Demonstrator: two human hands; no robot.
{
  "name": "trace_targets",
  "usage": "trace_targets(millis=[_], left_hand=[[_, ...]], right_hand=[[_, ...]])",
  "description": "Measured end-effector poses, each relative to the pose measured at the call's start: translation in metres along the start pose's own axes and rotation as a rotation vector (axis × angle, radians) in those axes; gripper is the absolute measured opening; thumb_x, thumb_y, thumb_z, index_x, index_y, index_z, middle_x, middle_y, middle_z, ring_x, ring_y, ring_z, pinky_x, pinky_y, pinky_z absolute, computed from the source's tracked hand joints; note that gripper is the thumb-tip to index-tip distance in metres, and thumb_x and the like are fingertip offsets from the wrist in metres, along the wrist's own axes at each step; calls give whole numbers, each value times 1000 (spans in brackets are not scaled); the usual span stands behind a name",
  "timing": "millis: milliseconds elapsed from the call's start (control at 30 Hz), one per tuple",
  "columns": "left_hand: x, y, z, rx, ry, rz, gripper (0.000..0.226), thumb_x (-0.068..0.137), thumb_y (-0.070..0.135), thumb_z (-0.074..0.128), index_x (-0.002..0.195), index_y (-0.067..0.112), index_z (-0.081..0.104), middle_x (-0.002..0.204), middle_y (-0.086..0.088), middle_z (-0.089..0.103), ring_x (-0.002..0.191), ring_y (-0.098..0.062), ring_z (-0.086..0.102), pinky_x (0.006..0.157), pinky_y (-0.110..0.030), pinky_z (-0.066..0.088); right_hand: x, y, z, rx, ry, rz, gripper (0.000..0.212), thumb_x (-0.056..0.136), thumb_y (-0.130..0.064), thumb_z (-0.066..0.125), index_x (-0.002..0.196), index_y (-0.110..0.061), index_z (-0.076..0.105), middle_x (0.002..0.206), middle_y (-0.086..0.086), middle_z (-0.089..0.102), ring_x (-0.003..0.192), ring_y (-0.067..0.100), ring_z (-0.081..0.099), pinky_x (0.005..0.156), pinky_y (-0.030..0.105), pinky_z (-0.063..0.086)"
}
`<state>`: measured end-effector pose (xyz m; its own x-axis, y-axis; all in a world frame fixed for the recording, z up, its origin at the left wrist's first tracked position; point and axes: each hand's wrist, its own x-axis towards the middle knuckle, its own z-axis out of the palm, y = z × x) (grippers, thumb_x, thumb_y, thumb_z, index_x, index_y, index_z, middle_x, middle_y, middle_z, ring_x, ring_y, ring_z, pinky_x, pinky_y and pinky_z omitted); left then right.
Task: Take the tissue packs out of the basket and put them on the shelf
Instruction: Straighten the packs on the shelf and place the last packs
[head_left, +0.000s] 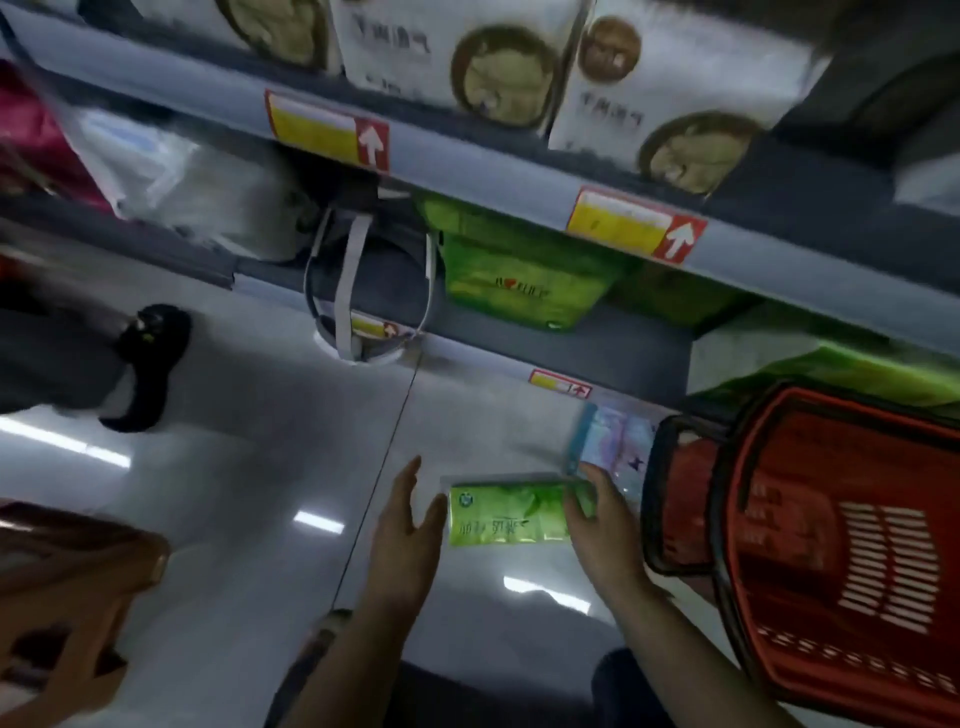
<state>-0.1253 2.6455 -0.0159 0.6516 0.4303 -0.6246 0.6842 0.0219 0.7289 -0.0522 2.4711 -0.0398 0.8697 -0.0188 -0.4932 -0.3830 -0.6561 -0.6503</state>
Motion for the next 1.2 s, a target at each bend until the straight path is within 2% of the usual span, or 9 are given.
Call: trace_targets(millis=[67, 200, 533, 800, 900, 967, 1033, 1133, 1200], left_hand=[[12, -26, 7, 28, -15, -31, 53, 98, 21, 50, 146, 30, 31, 152, -1, 35, 140, -19, 31, 114, -44, 29], [32, -73, 23, 65, -56, -105, 53, 98, 21, 49, 147, 31, 29, 153, -3, 33, 140, -25, 31, 114, -47, 29], [82, -164, 62, 34, -120, -340, 60, 98, 21, 51, 151, 26, 22, 157, -7, 25, 141, -29, 28, 113, -45, 27], [139, -198, 94, -199, -52, -543, 64, 98, 15, 49, 152, 24, 15, 157, -13, 21, 140, -32, 28, 108, -45, 28], [149, -200, 106, -320, -43, -639, 59, 99, 20, 48, 151, 24, 19, 150, -13, 36, 132, -31, 38, 104, -51, 30], [151, -202, 114, -327, -64, -615, 48, 98, 21, 48, 143, 23, 33, 138, -13, 47, 108, -24, 51, 91, -45, 36], [149, -203, 118, -294, -61, -567, 40, 95, 20, 53, 133, 17, 42, 118, -10, 53, 83, -11, 49, 76, -36, 36], [144, -209, 113, -259, -96, -585, 41, 83, 28, 54, 122, 19, 45, 100, -1, 54, 81, -12, 47, 74, -35, 34], [138, -214, 105, -258, -115, -613, 24, 95, 19, 46, 119, 22, 44, 99, 2, 52, 85, -12, 46, 83, -38, 31]], right_hand=[[11, 31, 18, -32, 1, 71, 43, 91, -5, 55, 133, -3, 47, 136, 17, 50, 126, 30, 46, 97, 27, 34], [35, 89, 44, -70, 36, 201, 51, 88, -7, 55, 138, -4, 43, 139, 20, 47, 127, 33, 44, 104, 35, 35], [91, 186, 86, -120, 120, 427, 60, 92, -28, 56, 146, -11, 33, 148, 17, 36, 134, 35, 37, 106, 37, 29], [124, 240, 107, 15, 108, 576, 62, 94, -44, 48, 146, -15, 32, 150, 15, 35, 135, 36, 36, 111, 43, 28], [123, 248, 112, 76, 121, 549, 54, 96, -39, 46, 143, -15, 36, 144, 17, 44, 128, 37, 44, 105, 43, 34], [125, 248, 113, 123, 152, 542, 49, 97, -36, 46, 141, -16, 39, 141, 16, 47, 126, 37, 46, 102, 40, 36], [127, 248, 111, 175, 175, 554, 44, 97, -32, 47, 138, -15, 44, 138, 14, 51, 123, 35, 48, 97, 34, 35], [121, 249, 110, 225, 218, 568, 35, 96, -31, 51, 127, -15, 53, 117, 9, 60, 101, 27, 58, 85, 31, 40], [111, 251, 107, 270, 212, 592, 27, 95, -34, 51, 118, -22, 54, 108, 3, 59, 91, 20, 55, 87, 38, 46]])
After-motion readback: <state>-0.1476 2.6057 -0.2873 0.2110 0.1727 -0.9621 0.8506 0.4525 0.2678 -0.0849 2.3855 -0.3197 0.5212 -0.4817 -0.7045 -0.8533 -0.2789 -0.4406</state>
